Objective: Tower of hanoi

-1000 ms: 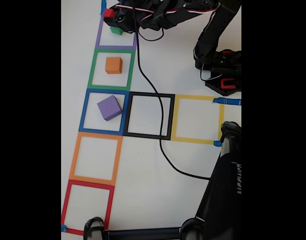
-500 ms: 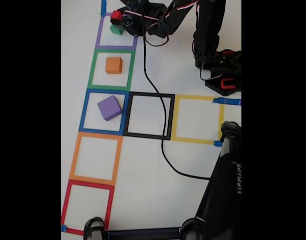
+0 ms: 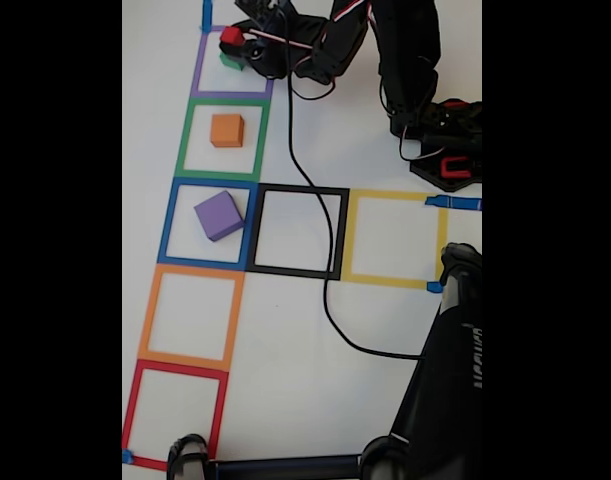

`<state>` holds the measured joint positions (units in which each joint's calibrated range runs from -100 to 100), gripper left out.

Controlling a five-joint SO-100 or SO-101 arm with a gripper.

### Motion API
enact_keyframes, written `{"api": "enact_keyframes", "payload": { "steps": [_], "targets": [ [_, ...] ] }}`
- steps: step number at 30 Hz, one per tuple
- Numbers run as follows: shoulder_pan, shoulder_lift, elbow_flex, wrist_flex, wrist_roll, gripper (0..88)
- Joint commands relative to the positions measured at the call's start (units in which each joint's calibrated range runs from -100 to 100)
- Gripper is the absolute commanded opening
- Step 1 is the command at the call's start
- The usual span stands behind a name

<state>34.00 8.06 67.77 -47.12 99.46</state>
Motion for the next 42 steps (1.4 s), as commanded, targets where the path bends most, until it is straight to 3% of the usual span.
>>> {"api": "enact_keyframes", "payload": {
  "steps": [1,42],
  "targets": [
    [-0.25,0.86,-3.77,-1.46,0.54,0.2],
    [1.09,7.56,-5.77,-5.68,0.54,0.2]
  ]
}}
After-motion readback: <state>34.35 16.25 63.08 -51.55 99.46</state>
